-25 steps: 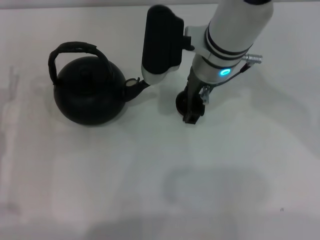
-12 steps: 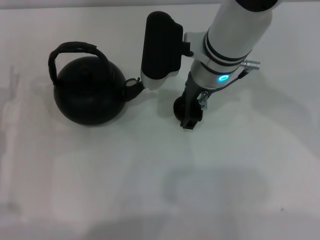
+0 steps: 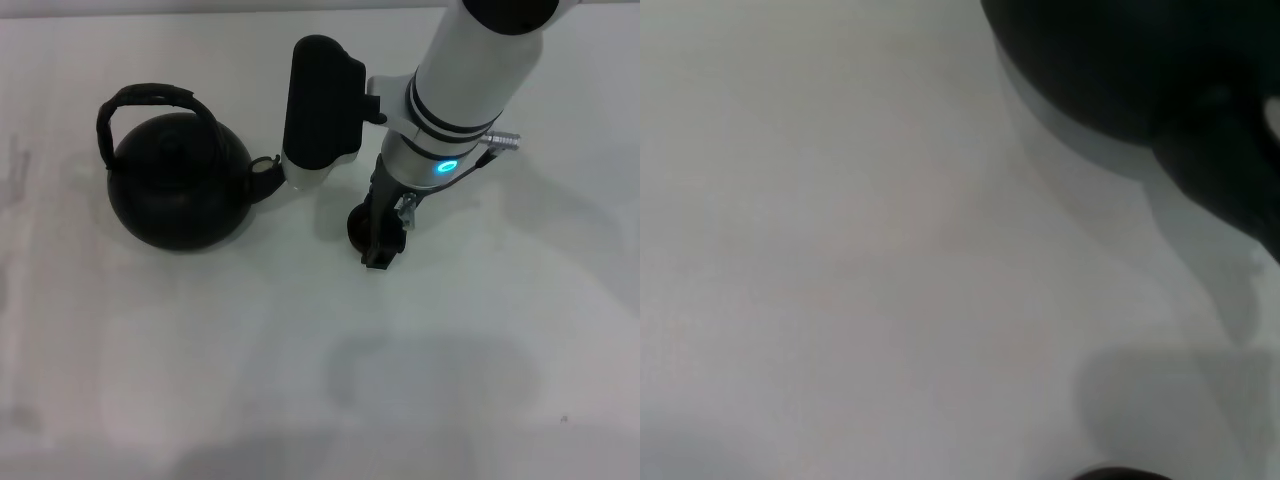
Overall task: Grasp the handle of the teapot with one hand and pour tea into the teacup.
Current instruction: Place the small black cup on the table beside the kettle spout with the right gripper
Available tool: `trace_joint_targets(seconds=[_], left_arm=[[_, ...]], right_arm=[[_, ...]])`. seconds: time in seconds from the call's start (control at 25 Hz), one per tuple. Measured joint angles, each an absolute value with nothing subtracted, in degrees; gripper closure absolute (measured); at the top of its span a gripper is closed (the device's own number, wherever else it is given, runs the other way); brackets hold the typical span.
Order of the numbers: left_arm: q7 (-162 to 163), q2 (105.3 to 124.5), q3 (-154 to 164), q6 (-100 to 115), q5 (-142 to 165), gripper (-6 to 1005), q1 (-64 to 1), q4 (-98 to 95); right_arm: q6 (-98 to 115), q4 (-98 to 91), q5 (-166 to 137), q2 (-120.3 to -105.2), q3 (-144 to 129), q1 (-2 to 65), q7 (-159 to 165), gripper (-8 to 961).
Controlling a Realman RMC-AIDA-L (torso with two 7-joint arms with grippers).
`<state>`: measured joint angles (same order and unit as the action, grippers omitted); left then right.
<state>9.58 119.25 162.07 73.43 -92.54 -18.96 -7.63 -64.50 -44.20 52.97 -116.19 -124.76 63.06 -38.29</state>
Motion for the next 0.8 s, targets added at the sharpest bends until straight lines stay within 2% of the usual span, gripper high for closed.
trace_joint_targets(seconds=[0.64,0.76,0.8], left_arm=[[9.58,119.21,162.07,73.83,-92.55,213,-18.81,-7.65],[9.58,119.18,162.07,73.83,-92.55,213,-18.79,-7.62],[9.58,119.18,162.07,73.84,-92.55,213,-18.76,-7.59]], right_arm=[[-64.14,-44.96,52.8,-116.2,-124.98,62.92,-37.45,230],[-63.78,-45.24,52.67,-116.2,-124.96,63.03,-37.39,128],[-63.51,-45.46,52.65,-116.19,-124.88,63.03,-37.39,123]])
